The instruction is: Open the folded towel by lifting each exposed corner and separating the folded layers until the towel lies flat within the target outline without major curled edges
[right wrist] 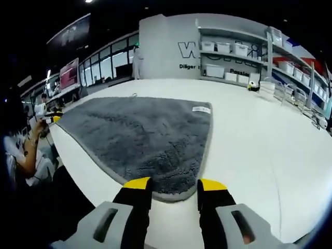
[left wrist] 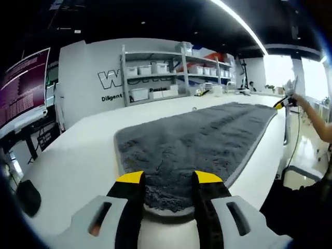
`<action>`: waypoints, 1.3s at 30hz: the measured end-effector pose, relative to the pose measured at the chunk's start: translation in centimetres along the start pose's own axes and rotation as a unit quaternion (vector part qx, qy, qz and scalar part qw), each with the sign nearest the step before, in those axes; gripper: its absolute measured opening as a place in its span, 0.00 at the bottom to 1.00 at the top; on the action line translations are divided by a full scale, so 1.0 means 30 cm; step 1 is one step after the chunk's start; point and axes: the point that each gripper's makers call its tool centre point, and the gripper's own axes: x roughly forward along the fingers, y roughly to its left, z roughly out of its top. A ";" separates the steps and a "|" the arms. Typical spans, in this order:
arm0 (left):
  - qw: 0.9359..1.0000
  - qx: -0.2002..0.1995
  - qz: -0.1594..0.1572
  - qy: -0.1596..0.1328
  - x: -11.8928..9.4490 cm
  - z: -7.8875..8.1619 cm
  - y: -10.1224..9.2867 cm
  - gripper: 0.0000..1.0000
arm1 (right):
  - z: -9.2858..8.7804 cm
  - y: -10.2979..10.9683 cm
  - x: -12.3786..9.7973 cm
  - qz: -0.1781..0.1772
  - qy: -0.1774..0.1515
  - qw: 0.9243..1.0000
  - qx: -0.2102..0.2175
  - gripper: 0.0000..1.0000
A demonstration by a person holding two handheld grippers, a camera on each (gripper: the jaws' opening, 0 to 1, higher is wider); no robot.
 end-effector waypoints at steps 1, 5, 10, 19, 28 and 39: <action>1.000 -0.002 -0.001 0.001 0.000 -0.003 -0.001 0.36 | 0.003 0.001 -0.002 0.001 -0.002 1.000 0.002 0.33; 1.000 -0.005 -0.002 0.003 -0.002 -0.006 -0.001 0.36 | 0.004 0.001 -0.002 0.001 0.000 1.000 -0.002 0.33; 1.000 0.000 -0.011 -0.001 -0.006 0.009 -0.008 0.37 | 0.027 0.003 -0.009 -0.011 -0.004 1.000 -0.011 0.36; 0.997 -0.016 -0.043 -0.069 0.023 0.194 -0.034 0.39 | 0.207 -0.006 -0.007 -0.024 -0.072 0.997 -0.007 0.37; 0.996 -0.015 -0.055 -0.062 0.189 0.303 0.032 0.37 | 0.350 0.070 0.117 0.002 -0.118 0.993 0.015 0.36; 0.996 -0.009 -0.092 -0.018 0.418 0.323 0.083 0.38 | 0.534 0.188 0.413 0.043 -0.102 0.993 -0.029 0.33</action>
